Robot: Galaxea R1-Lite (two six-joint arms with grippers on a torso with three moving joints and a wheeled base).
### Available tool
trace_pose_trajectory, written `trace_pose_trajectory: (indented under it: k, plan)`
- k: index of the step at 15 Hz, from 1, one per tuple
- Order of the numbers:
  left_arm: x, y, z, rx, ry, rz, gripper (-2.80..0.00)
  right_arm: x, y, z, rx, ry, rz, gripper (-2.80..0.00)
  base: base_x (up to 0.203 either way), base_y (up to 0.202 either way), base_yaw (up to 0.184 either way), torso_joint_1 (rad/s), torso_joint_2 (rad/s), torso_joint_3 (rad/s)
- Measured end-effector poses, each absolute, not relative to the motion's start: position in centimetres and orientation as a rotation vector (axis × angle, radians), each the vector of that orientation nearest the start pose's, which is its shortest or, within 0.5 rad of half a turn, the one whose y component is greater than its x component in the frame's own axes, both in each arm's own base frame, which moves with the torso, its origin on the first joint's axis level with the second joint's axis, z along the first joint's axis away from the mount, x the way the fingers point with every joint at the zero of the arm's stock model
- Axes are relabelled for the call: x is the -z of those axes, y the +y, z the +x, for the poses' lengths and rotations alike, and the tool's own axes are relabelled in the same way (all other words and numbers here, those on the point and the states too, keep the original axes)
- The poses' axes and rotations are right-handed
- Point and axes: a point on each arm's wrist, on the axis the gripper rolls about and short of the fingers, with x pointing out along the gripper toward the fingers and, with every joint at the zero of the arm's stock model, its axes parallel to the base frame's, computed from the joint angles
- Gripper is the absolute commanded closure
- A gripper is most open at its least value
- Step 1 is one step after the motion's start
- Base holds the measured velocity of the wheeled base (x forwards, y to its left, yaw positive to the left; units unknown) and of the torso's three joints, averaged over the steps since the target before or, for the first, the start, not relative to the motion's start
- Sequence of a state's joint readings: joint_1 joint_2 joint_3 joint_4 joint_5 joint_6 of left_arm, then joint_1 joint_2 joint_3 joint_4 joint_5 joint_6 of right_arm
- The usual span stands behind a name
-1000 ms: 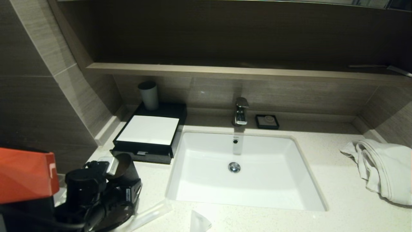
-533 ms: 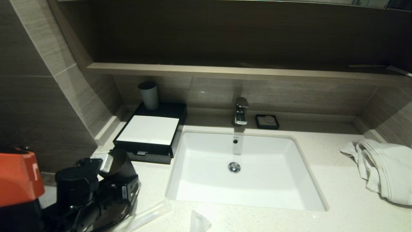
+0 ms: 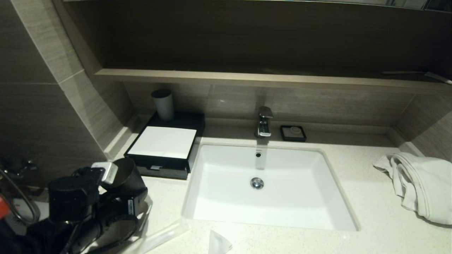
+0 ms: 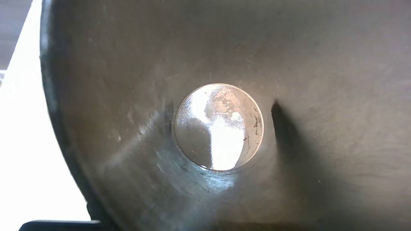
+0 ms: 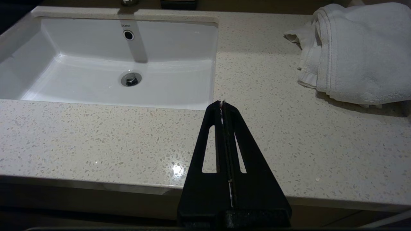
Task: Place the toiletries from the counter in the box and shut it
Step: Pick up the cup, then place the cup on the storage box
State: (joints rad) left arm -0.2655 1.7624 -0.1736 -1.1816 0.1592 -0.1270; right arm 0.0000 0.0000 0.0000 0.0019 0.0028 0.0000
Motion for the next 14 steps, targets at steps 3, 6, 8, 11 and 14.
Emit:
trace_pose_trajectory:
  k: [3,6,8,11,14]
  plan:
    - [-10.4,-5.6,21.9,0.079,0.398,-0.041,0.0,-7.5,0.0,-2.3,-0.003,0.002,0.0,0.0,0.0,0.0,0.0,0.0,0.0,0.0]
    - [-14.1,-5.7,22.4,0.08,0.419,-0.038,0.0,-7.5,0.0,-2.3,-0.003,0.002,0.0,0.0,0.0,0.0,0.0,0.0,0.0,0.0]
    - [-15.4,-5.7,22.3,0.077,0.47,-0.026,0.0,-7.5,0.0,-2.3,-0.003,0.002,0.0,0.0,0.0,0.0,0.0,0.0,0.0,0.0]
    - [-17.0,-5.8,22.8,0.078,0.464,-0.027,0.0,-7.5,0.0,-2.3,-0.002,0.001,0.0,0.0,0.0,0.0,0.0,0.0,0.0,0.0]
    - [-18.4,-6.1,24.0,0.081,0.443,-0.031,0.0,-7.5,0.0,-2.3,-0.003,0.002,0.0,0.0,0.0,0.0,0.0,0.0,0.0,0.0]
